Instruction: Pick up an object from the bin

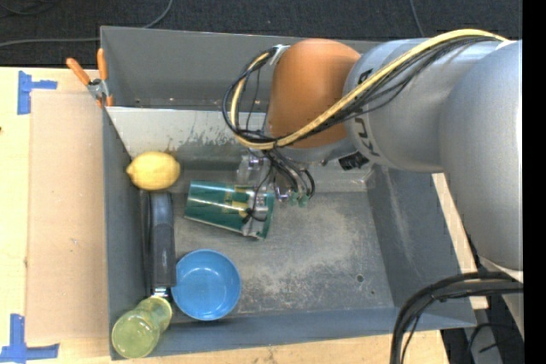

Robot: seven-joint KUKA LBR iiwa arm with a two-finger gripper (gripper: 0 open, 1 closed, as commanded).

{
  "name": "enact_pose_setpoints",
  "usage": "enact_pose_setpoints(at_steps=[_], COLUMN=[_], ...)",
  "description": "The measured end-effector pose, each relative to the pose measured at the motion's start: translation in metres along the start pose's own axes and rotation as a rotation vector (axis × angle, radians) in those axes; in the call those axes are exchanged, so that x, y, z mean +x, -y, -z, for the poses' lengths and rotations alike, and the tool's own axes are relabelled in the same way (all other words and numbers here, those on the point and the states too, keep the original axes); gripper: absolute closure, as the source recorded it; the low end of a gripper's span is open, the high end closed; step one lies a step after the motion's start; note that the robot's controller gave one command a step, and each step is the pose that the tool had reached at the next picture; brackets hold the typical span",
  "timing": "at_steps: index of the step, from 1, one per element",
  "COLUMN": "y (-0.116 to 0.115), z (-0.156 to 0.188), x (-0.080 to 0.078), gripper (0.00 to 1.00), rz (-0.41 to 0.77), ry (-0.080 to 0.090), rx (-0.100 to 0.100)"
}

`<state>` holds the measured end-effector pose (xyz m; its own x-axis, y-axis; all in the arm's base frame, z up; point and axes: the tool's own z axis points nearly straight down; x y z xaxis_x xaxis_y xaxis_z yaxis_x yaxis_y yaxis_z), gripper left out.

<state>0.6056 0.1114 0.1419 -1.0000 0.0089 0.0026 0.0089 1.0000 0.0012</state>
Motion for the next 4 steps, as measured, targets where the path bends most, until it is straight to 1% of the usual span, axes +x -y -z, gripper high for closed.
enact_pose_setpoints(at_steps=[1, 2, 3, 4], y=[0.000, -0.018, -0.017, -0.017], z=[0.000, -0.076, -0.073, -0.072], x=[0.000, -0.002, -0.003, -0.003], gripper=[0.00, 0.00, 1.00, 1.00], rz=[0.000, 0.008, 0.047, 0.058], ry=[0.000, -0.008, 0.005, 0.008], rx=[0.000, 0.000, 0.000, -0.001])
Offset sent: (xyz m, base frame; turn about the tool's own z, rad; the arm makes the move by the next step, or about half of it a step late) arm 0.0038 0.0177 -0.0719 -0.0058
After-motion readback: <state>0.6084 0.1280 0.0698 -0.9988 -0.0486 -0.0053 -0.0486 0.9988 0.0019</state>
